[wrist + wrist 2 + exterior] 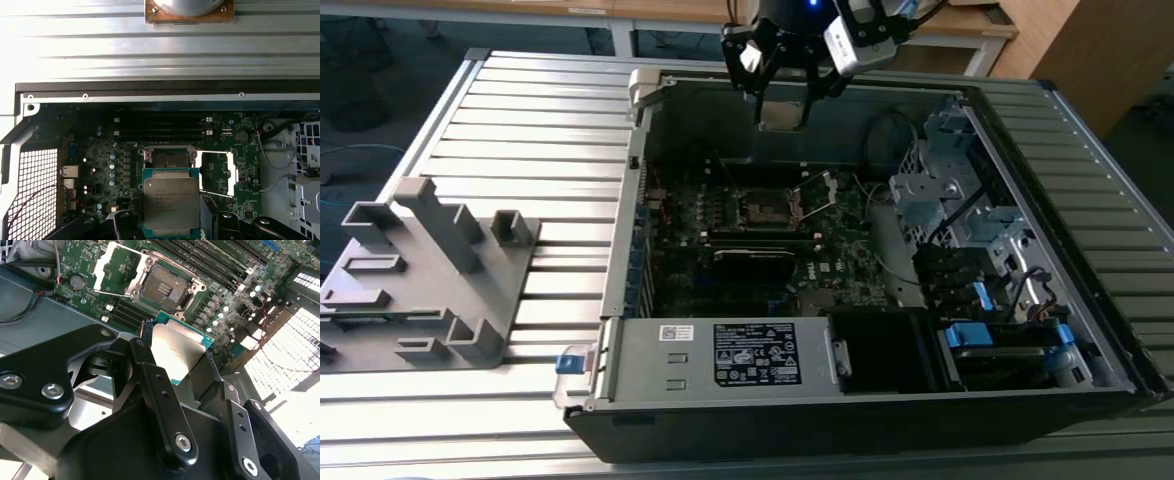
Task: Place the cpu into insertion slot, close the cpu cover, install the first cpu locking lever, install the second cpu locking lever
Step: 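Place the cpu into insertion slot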
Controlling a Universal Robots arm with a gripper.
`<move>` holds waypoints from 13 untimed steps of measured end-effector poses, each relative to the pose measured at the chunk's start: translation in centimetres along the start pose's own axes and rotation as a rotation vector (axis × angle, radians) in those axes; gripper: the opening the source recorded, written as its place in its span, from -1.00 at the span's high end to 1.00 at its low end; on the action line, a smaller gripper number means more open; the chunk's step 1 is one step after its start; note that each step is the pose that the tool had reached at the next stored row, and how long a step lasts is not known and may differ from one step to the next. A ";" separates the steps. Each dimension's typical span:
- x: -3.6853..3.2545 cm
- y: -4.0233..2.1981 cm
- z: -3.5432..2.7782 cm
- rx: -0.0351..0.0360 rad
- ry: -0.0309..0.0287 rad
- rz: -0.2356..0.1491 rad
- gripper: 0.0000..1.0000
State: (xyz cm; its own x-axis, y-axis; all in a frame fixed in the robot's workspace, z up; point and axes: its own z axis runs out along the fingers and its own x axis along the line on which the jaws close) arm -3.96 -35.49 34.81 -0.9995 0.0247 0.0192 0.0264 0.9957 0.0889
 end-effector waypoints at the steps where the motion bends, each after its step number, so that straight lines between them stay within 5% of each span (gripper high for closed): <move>1: 0.00 0.00 0.01 -0.0002 -0.0001 0.000 -0.08; 13: -0.01 -0.05 0.60 0.0001 0.0001 0.000 -0.08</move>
State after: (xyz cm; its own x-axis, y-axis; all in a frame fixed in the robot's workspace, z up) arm -3.96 -35.49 34.21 -0.9995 0.0247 0.0192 0.0264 0.9957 0.0887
